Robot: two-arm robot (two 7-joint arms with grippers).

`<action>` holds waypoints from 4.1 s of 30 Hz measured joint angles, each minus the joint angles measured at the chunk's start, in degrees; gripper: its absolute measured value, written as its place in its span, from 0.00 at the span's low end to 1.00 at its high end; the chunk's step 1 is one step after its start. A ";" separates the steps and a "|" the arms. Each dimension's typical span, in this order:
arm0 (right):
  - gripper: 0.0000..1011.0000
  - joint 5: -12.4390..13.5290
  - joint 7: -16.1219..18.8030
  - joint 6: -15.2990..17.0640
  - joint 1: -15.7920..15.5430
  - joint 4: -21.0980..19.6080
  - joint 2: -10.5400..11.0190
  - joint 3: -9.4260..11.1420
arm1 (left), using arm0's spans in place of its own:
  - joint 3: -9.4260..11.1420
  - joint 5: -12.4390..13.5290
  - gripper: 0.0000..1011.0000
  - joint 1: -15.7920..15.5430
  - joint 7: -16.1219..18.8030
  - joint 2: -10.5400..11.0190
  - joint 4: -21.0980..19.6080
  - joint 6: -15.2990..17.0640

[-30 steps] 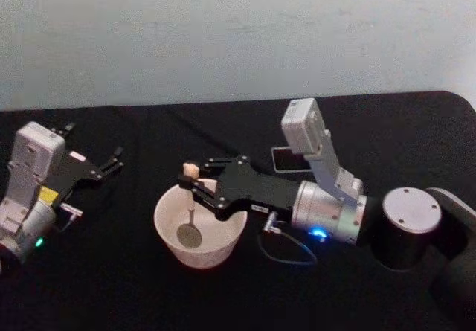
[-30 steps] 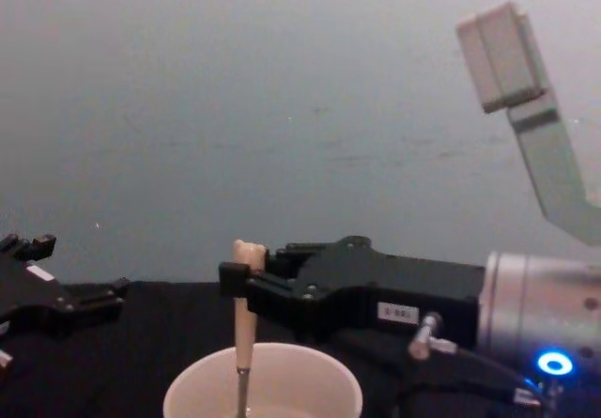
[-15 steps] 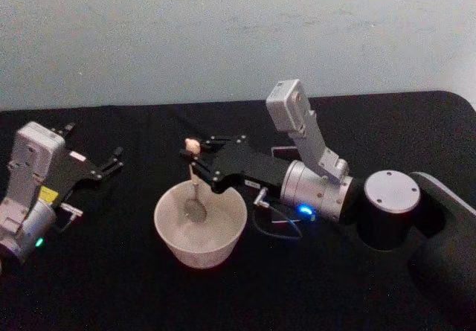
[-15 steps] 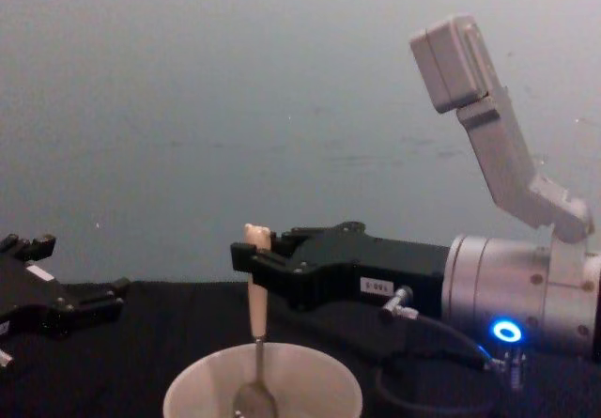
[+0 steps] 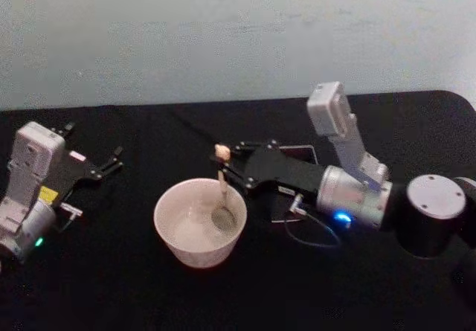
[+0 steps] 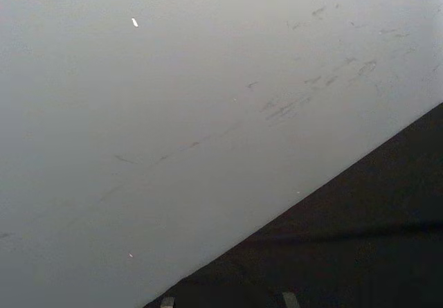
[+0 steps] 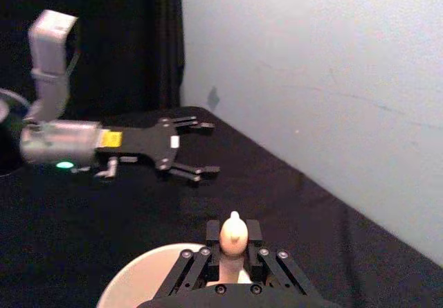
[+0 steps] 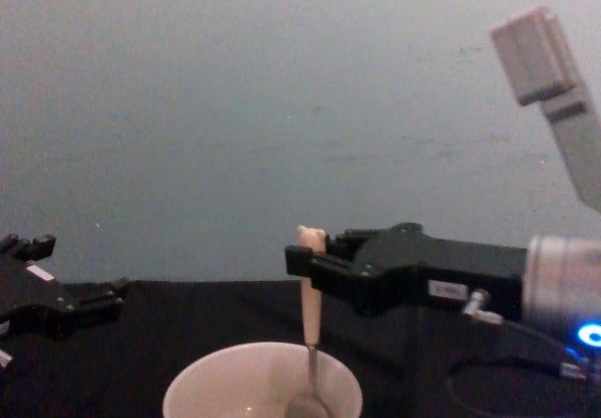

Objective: Pick up the stirring spoon with one hand, stir inside the cup, then place it back in its original position.

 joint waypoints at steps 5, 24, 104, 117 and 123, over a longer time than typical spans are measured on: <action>0.21 1.79 1.88 0.77 -2.10 -3.64 2.77 0.29 | 0.00 0.00 0.99 0.00 0.00 0.00 0.00 0.00; 0.21 2.43 1.13 1.85 -0.51 -3.39 -0.10 -4.12 | 0.00 0.00 0.99 0.00 0.00 0.00 0.00 0.00; 0.21 4.14 0.64 4.50 -3.68 -7.39 4.20 -0.37 | 0.00 0.01 0.99 0.00 0.00 0.00 0.00 0.00; 0.21 1.08 -1.08 2.48 -2.77 -6.99 1.51 -3.99 | 0.00 0.00 0.99 0.00 0.00 0.00 0.00 0.00; 0.21 -1.00 -3.02 2.16 -0.61 -3.37 -1.58 -4.49 | 0.00 0.00 0.99 0.00 0.00 0.00 0.00 0.00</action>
